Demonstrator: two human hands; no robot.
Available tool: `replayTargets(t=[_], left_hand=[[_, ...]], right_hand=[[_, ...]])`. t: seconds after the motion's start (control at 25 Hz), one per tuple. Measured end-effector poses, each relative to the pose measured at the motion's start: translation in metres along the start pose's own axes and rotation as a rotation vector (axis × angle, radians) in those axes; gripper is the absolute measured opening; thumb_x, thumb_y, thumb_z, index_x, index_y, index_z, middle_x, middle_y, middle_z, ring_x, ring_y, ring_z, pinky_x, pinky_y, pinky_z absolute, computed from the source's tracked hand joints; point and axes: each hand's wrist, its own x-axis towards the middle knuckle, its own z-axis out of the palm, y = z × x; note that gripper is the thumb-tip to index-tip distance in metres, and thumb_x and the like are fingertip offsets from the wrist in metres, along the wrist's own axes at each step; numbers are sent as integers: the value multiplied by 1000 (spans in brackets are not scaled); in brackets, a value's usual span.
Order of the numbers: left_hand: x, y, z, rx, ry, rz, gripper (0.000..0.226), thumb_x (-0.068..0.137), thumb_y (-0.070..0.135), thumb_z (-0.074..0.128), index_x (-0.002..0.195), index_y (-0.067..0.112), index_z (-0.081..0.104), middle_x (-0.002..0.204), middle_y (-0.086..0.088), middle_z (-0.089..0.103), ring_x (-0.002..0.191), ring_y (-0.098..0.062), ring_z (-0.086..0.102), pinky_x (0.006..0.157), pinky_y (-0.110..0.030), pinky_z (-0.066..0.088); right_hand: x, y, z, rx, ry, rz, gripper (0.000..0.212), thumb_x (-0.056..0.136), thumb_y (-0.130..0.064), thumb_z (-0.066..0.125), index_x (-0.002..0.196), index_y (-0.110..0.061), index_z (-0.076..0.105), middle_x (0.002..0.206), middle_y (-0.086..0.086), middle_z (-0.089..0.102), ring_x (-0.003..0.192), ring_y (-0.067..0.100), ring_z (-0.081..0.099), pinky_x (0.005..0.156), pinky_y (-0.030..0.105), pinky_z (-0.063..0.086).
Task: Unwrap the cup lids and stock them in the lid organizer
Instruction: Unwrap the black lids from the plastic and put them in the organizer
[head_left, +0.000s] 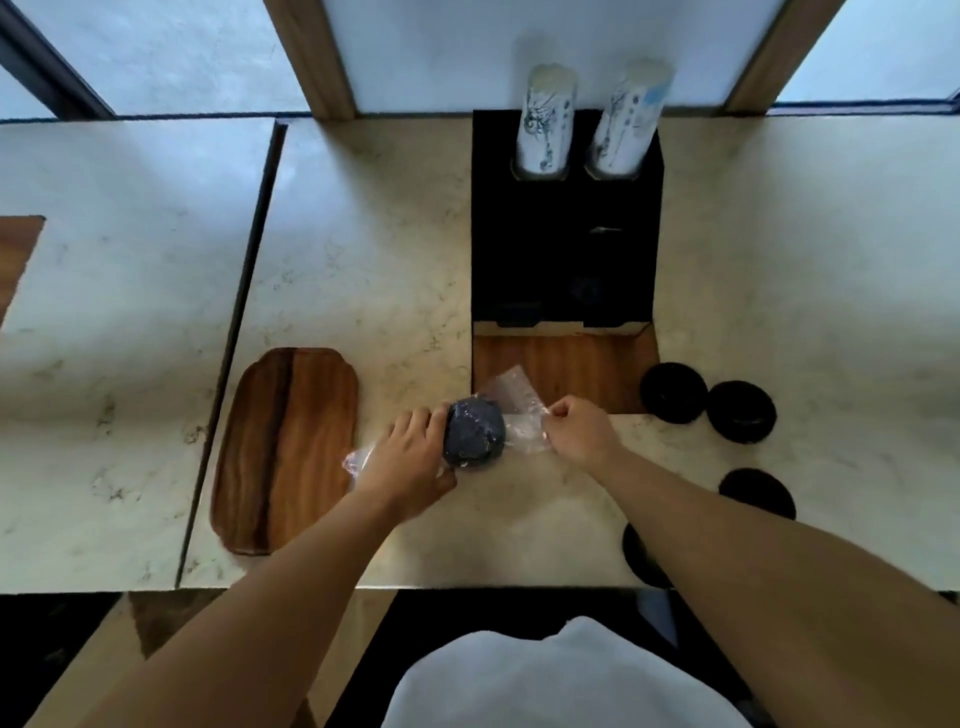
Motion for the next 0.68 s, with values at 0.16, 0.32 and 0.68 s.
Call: replayTargets(t=[0.16,0.32,0.68], left_hand=[[0,12,6,56,-48,73,86,86,51,59,154,12,23,136,-11,50,121,-32,48,103,-44,42],[-8,10,7,107,-48,149,85,85,48,64,153,9,29,134,-14,53,119,-35,51,101,-46,44],[-7,4,2,72,-13,184,110,80,81,47,158,8,21,149,-15,44,136,-34,43,116,-48,32]], right_hand=[[-19,31,3,86,37,78,9,89,-20,62,90,-13,68,88,7,73,81,24,71,61,26,50],[-32,46,9,112,21,89,9,88,-23,62,79,-22,59,80,3,72,75,22,72,58,27,52],[-39,43,-2,143,26,63,23,85,-34,66,102,-20,60,94,-5,63,82,11,63,64,24,49]])
